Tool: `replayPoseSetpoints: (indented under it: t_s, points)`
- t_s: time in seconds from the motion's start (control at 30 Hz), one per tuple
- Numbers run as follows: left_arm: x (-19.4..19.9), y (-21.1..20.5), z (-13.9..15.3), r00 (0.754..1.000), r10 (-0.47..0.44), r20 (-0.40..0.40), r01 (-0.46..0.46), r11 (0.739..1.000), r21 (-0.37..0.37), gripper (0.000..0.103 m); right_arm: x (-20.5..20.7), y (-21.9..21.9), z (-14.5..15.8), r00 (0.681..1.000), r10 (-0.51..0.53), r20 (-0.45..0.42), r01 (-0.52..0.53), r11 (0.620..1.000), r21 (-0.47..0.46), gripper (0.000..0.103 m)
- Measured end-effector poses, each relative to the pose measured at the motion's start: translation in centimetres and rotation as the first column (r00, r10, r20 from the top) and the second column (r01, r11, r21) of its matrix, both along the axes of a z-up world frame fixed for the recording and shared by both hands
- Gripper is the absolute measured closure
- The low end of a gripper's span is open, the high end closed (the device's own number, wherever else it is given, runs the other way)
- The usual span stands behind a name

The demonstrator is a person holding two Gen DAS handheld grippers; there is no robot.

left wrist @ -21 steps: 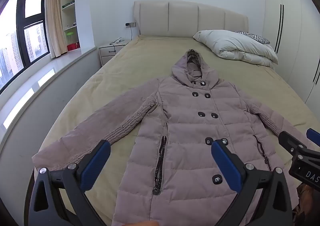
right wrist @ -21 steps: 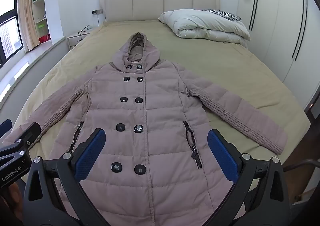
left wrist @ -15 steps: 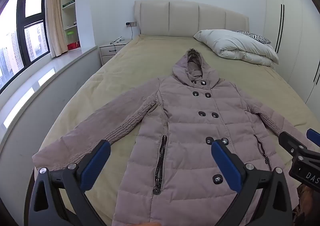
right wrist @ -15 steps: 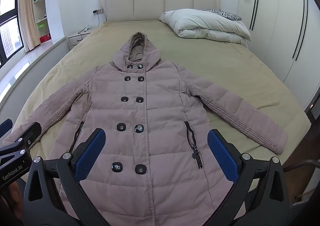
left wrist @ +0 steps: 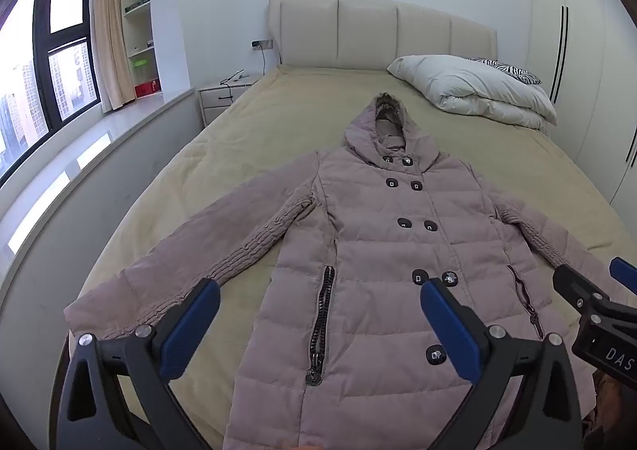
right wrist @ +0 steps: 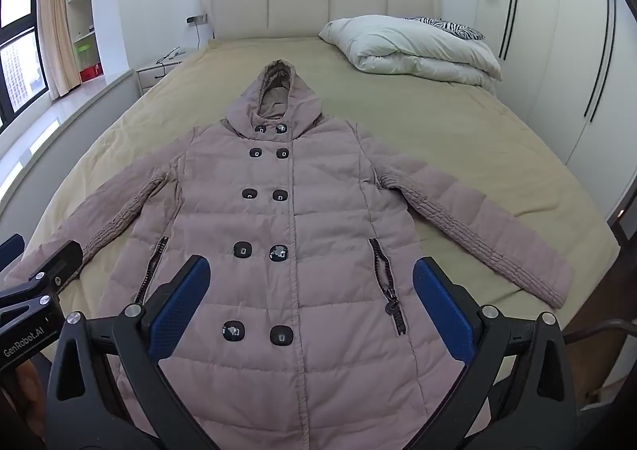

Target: Fold large clothes

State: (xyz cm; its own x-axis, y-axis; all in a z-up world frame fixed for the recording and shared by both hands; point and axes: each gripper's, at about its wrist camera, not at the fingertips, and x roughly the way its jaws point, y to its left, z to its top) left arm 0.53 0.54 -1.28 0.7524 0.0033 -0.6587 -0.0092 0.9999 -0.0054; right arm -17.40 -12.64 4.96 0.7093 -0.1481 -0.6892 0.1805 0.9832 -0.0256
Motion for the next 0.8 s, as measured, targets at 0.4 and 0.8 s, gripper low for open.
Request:
replayPoseSetpoints:
  t_s: [0.4, 0.8]
  points:
    - [0.2, 0.1, 0.0, 1.000, -0.001, -0.003, 0.001, 1.000, 0.001, 0.000, 0.1, -0.2, -1.0, 1.000, 0.003, -0.010, -0.003, 1.000, 0.004, 0.000]
    - [0.3, 0.3, -0.1, 1.000, 0.001, -0.006, -0.001, 1.000, 0.000, 0.000, 0.1, -0.3, -1.0, 1.000, 0.000, -0.015, 0.000, 1.000, 0.004, 0.000]
